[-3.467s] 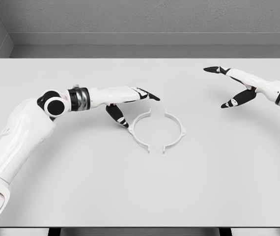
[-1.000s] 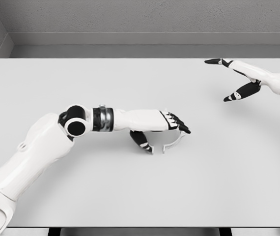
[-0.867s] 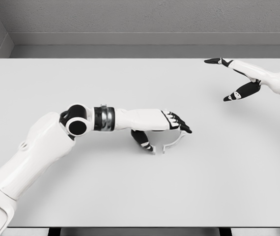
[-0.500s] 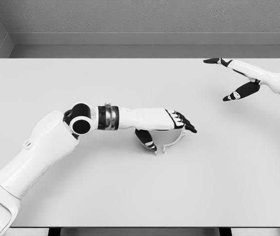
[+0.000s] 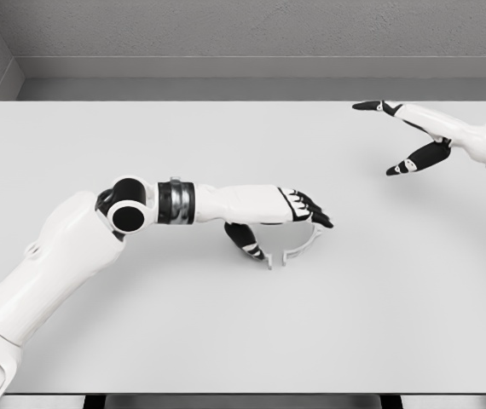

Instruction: Assemble PVC drainage pipe clamps

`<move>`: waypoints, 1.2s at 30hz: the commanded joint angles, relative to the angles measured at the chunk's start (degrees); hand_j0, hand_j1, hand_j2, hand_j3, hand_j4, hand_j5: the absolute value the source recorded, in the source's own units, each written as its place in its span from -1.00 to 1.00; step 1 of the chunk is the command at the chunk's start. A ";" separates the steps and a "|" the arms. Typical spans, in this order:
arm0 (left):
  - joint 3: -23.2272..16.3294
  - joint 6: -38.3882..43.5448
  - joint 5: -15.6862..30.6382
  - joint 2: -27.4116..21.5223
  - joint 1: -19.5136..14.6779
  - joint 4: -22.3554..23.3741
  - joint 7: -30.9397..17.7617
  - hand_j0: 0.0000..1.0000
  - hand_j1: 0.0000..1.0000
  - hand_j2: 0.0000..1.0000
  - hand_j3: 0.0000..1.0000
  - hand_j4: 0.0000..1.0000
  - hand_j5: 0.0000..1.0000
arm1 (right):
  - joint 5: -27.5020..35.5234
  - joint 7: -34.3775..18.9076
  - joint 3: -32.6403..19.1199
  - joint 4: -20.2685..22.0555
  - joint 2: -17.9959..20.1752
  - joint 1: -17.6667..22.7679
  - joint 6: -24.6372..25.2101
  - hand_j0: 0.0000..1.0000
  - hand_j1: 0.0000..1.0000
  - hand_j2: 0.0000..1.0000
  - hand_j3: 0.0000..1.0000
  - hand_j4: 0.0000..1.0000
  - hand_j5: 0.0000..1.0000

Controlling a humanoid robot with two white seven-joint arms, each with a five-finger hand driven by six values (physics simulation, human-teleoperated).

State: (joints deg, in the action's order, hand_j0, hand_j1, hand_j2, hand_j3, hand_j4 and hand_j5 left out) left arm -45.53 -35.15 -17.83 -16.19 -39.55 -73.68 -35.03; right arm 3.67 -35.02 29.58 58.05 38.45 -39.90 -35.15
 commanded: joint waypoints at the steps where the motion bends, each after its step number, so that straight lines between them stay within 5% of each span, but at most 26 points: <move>1: -0.17 0.15 0.34 0.28 0.00 1.52 0.03 1.00 1.00 1.00 1.00 1.00 1.00 | 0.46 0.02 -0.05 0.04 0.05 0.00 0.15 1.00 1.00 1.00 1.00 1.00 1.00; 36: -0.96 0.15 -3.09 2.74 -0.26 2.31 0.03 1.00 1.00 1.00 1.00 1.00 1.00 | 0.63 0.02 -0.40 1.10 1.37 0.09 0.15 1.00 1.00 1.00 1.00 1.00 1.00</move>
State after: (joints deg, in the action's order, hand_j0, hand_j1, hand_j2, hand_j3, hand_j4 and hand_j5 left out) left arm -46.53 -35.15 -21.24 -13.60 -39.81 -71.35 -35.03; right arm 3.83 -35.02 29.28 58.91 39.53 -39.81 -35.15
